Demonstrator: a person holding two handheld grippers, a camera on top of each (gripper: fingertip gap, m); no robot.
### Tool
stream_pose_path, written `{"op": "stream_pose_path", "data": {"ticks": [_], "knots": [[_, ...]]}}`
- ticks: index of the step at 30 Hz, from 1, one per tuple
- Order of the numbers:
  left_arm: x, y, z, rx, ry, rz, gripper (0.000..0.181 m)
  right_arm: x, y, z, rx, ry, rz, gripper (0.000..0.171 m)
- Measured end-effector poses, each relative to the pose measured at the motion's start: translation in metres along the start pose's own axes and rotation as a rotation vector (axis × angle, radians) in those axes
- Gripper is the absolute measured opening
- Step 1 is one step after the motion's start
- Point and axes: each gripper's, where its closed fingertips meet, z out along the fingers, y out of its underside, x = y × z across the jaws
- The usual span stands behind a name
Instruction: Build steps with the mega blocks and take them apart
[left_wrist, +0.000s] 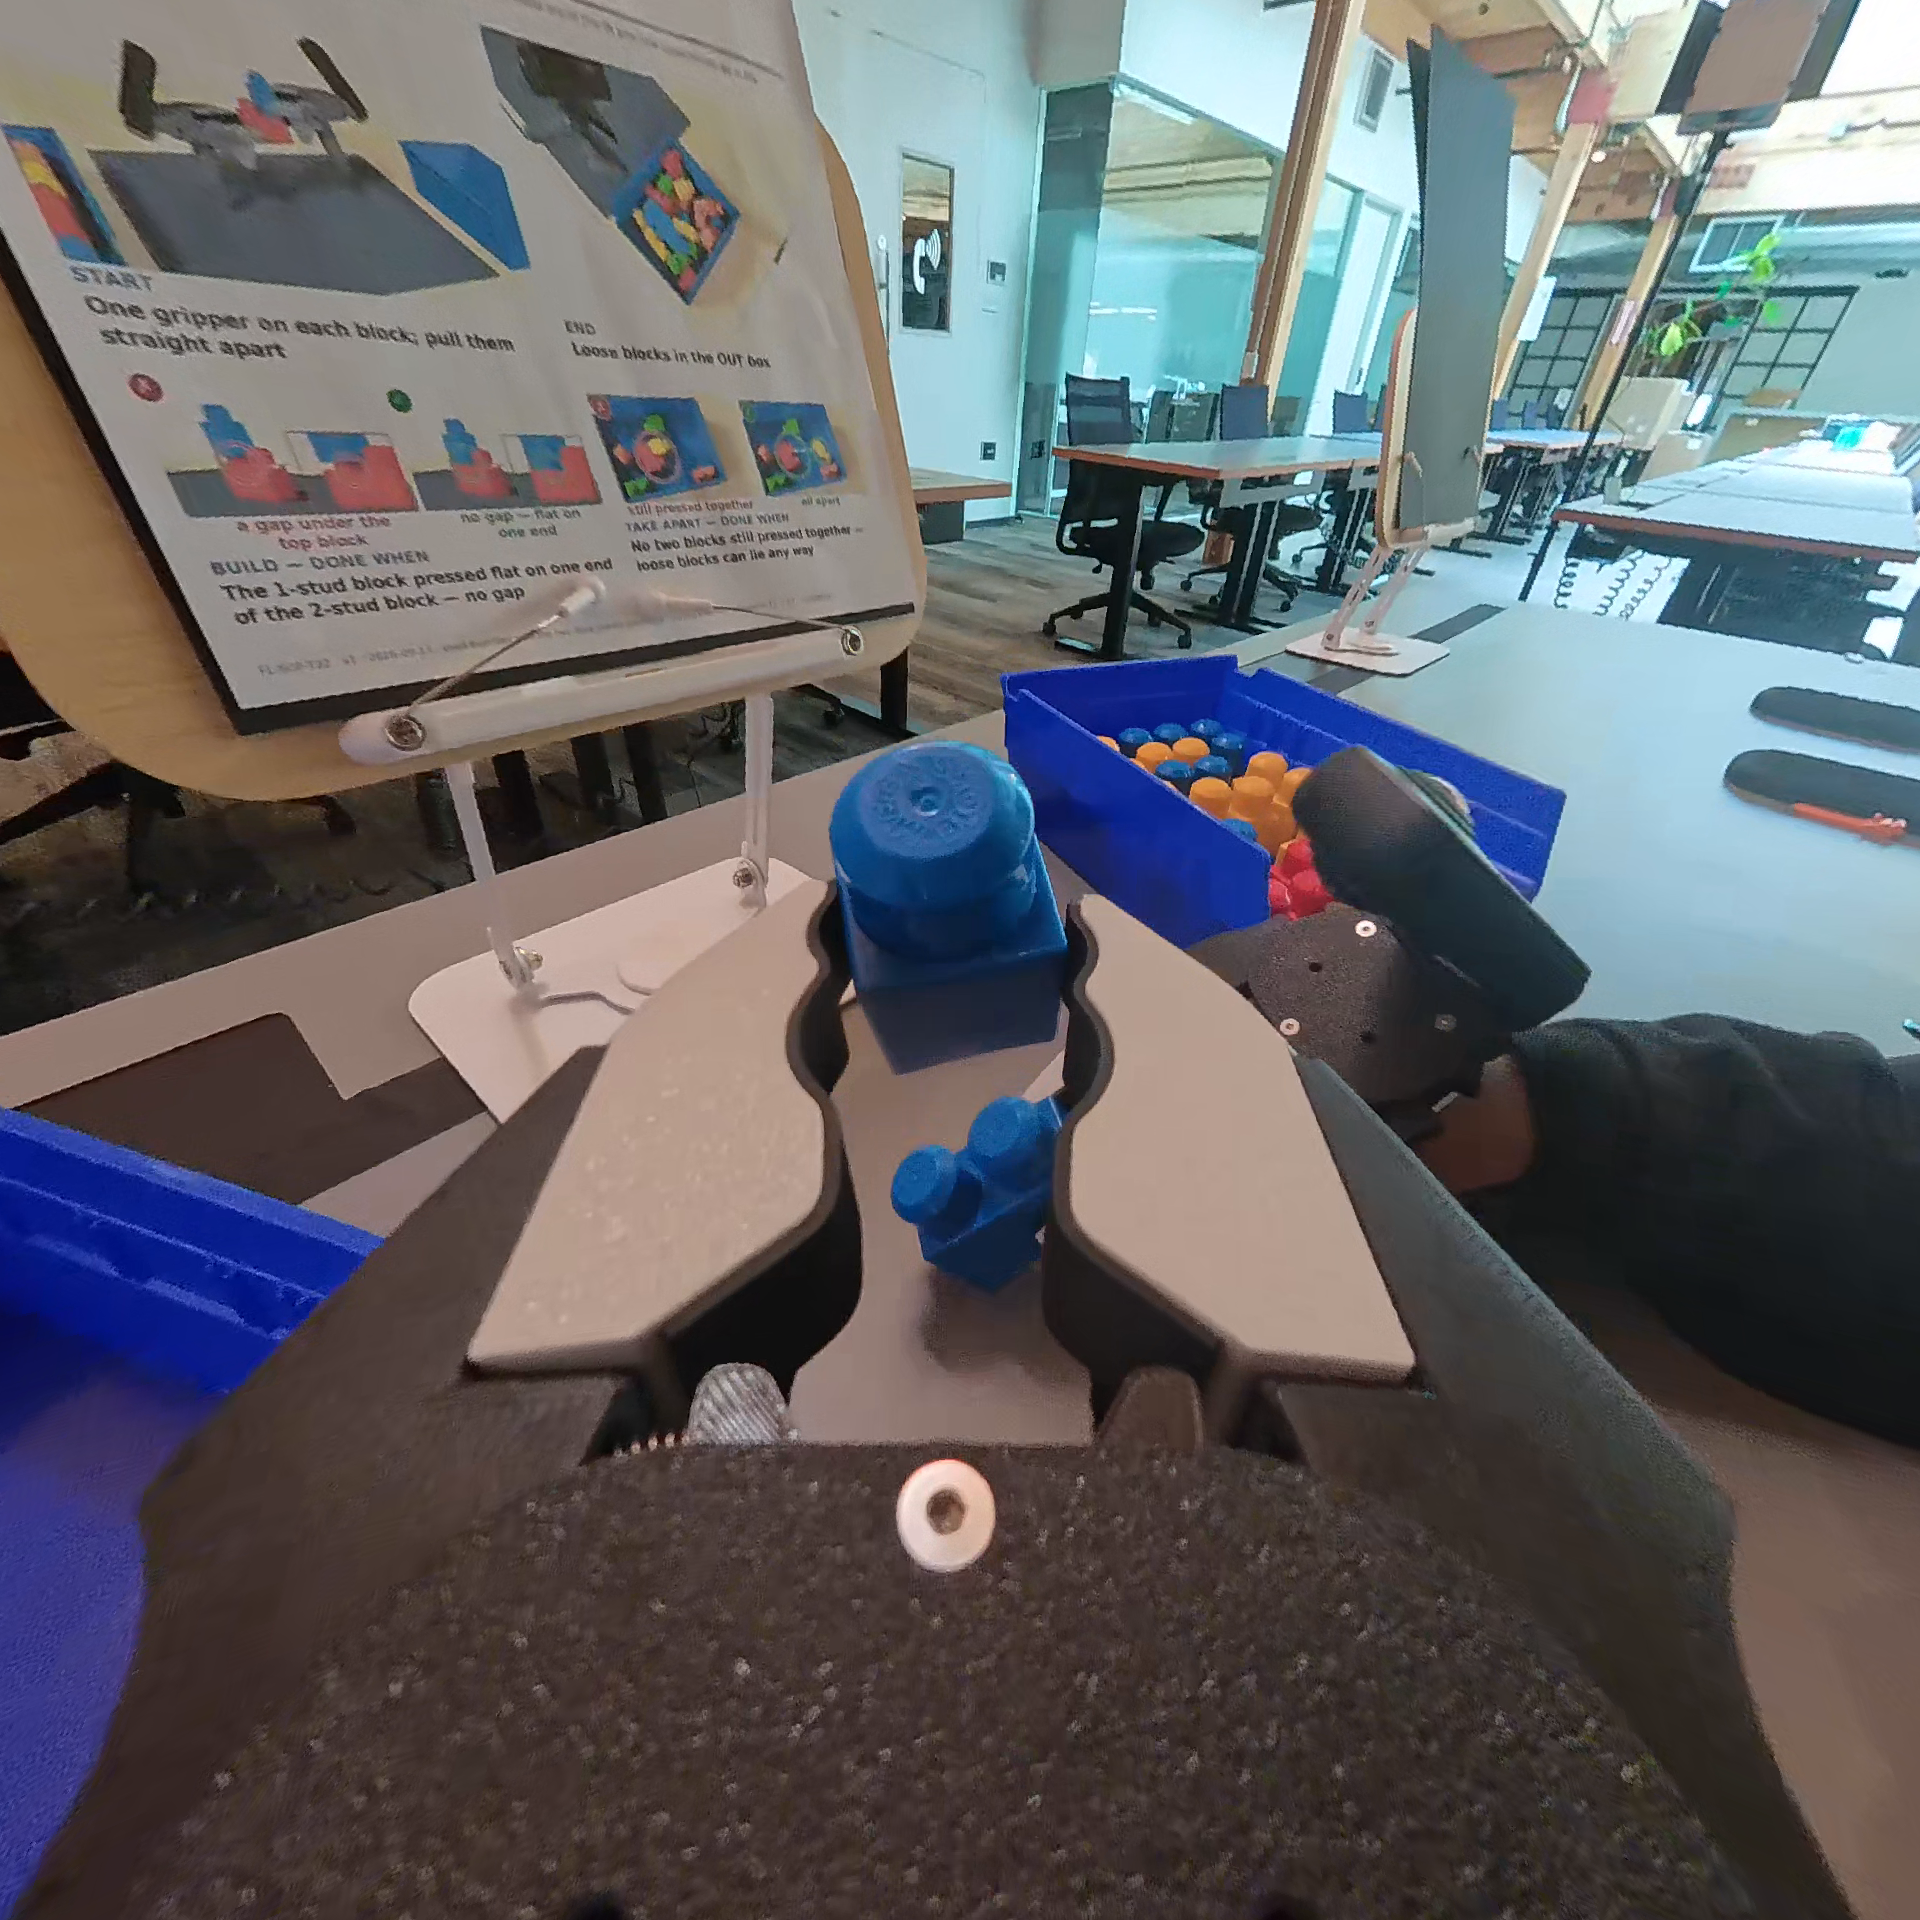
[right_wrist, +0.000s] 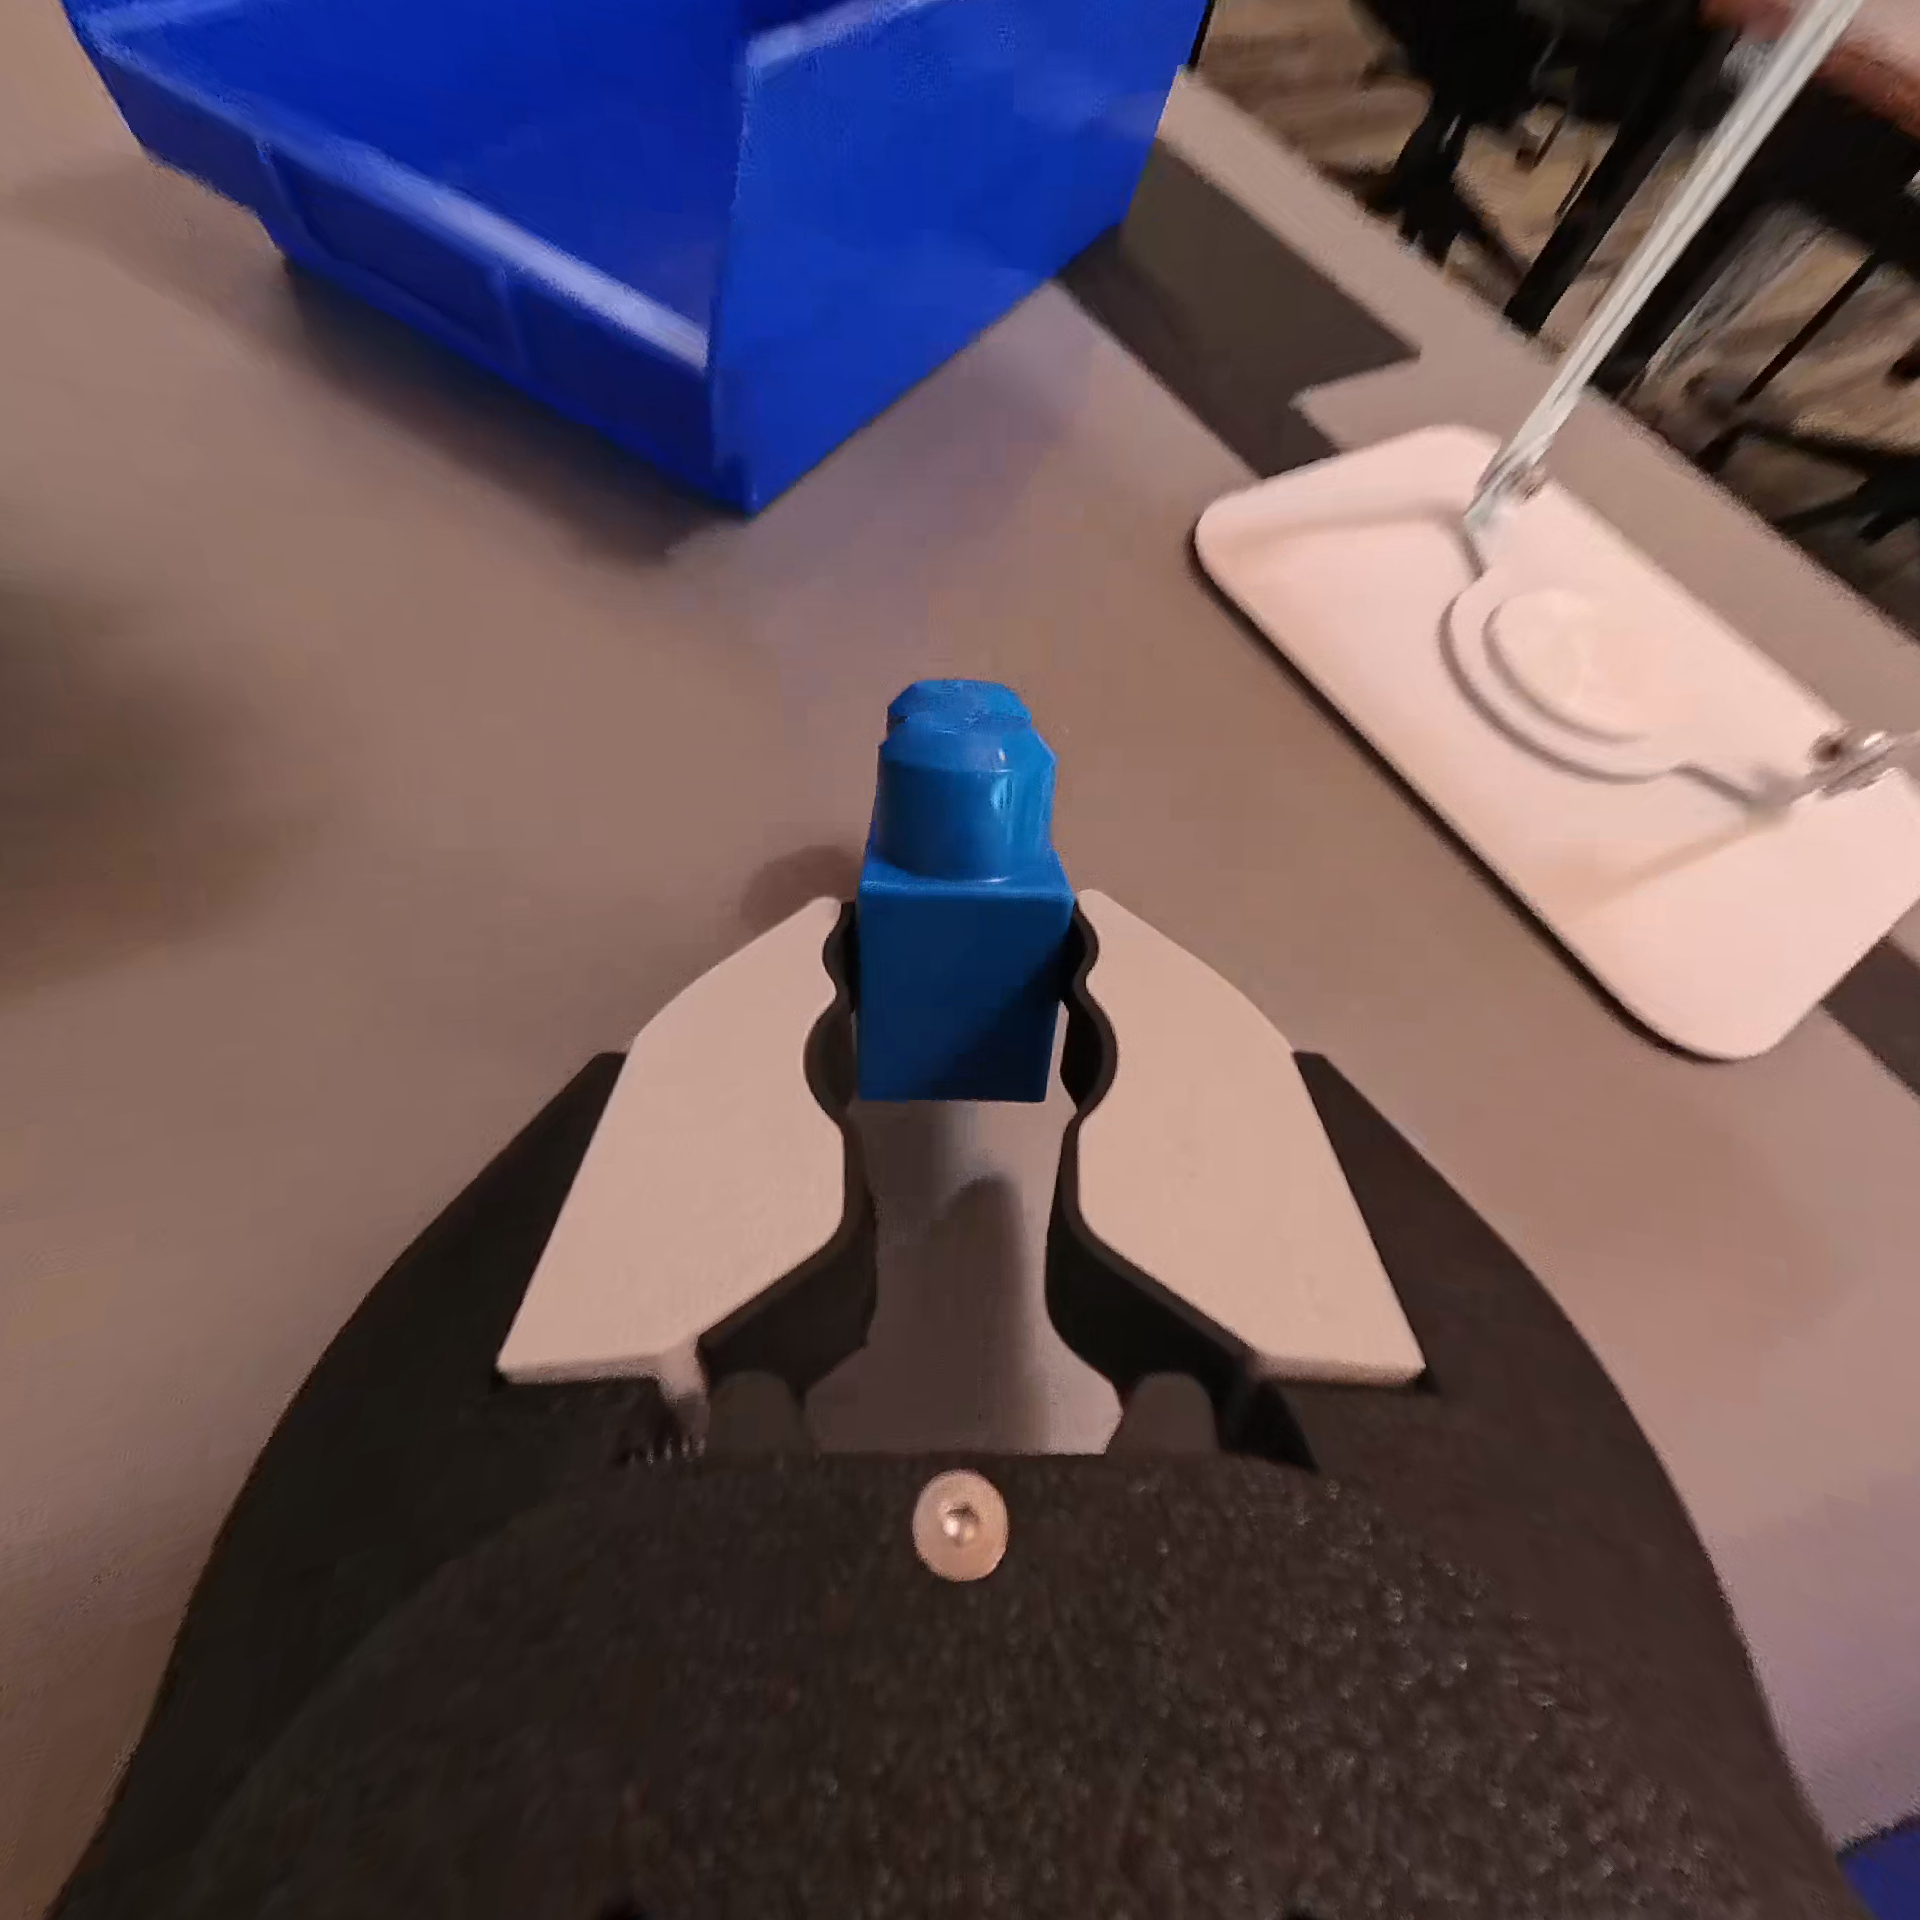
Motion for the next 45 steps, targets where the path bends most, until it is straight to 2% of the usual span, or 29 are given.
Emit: {"op": "stream_pose_path", "data": {"ticks": [10,12,16,20,26,30,34,45], "knots": [[0.004,0.021,0.009,-0.068,0.021,0.028,0.039,0.001,0.029,0.006,-0.187,-0.011,0.004,0.036],[0.003,0.026,0.01,-0.082,0.019,0.034,0.039,0.002,0.031,0.007,-0.194,-0.004,-0.005,0.042],[0.002,0.032,0.012,-0.109,0.012,0.057,0.039,0.004,0.018,0.0,-0.143,-0.01,0.0,0.054],[-0.002,0.043,0.015,-0.16,-0.031,0.155,0.039,0.006,-0.019,-0.022,0.021,-0.034,0.046,0.053],[-0.003,0.066,0.022,-0.281,-0.134,0.433,0.039,0.0,-0.072,-0.06,0.246,-0.059,0.115,0.046],[0.002,0.081,0.028,-0.347,-0.179,0.586,0.039,-0.015,-0.081,-0.062,0.254,-0.042,0.06,0.046],[0.008,0.093,0.032,-0.387,-0.19,0.657,0.039,-0.026,-0.078,-0.053,0.226,-0.015,0.007,0.045],[0.015,0.105,0.036,-0.442,-0.235,0.857,0.039,-0.031,-0.068,-0.044,0.162,0.062,-0.079,0.028]]}}
